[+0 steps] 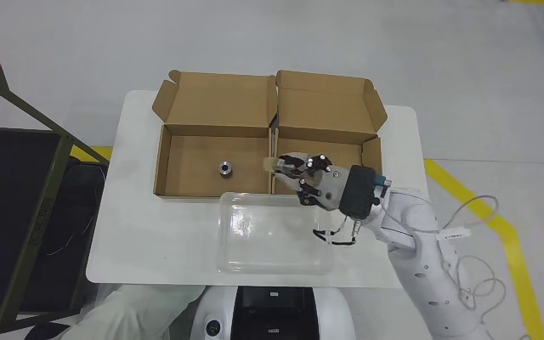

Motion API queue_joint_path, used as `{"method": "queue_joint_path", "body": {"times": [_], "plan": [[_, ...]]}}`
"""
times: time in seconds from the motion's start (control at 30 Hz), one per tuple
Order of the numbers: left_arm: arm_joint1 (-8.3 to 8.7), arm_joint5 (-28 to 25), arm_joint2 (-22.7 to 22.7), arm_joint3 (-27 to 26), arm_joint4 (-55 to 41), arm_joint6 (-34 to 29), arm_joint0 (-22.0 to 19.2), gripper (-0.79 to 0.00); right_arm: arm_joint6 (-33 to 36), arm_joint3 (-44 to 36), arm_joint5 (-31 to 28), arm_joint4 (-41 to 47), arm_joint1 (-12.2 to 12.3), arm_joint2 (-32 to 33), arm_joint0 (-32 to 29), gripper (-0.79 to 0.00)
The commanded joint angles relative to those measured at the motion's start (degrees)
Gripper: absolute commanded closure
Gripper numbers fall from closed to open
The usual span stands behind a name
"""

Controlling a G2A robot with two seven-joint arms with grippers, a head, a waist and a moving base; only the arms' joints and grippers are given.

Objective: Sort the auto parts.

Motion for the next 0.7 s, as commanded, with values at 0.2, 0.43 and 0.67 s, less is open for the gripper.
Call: {"method": "queue_joint_path", "body": {"times": [0.2, 0.43, 0.67], "plan": [[0.0, 0.0, 0.0, 0.0, 0.0, 0.0, 0.0, -0.785, -1.0, 1.1, 2.3, 0.2, 0.1, -0.1, 1.0, 0.0], [0.0, 0.0, 0.0, 0.0, 0.0, 0.0, 0.0, -0.785, -4.7, 0.7, 2.9, 0.8, 0.1, 0.0, 1.2, 0.0], [0.0, 0.0, 0.0, 0.0, 0.0, 0.0, 0.0, -0.785, -7.0, 0.0, 2.8, 0.6, 0.3, 0.6, 1.3, 0.0]]}}
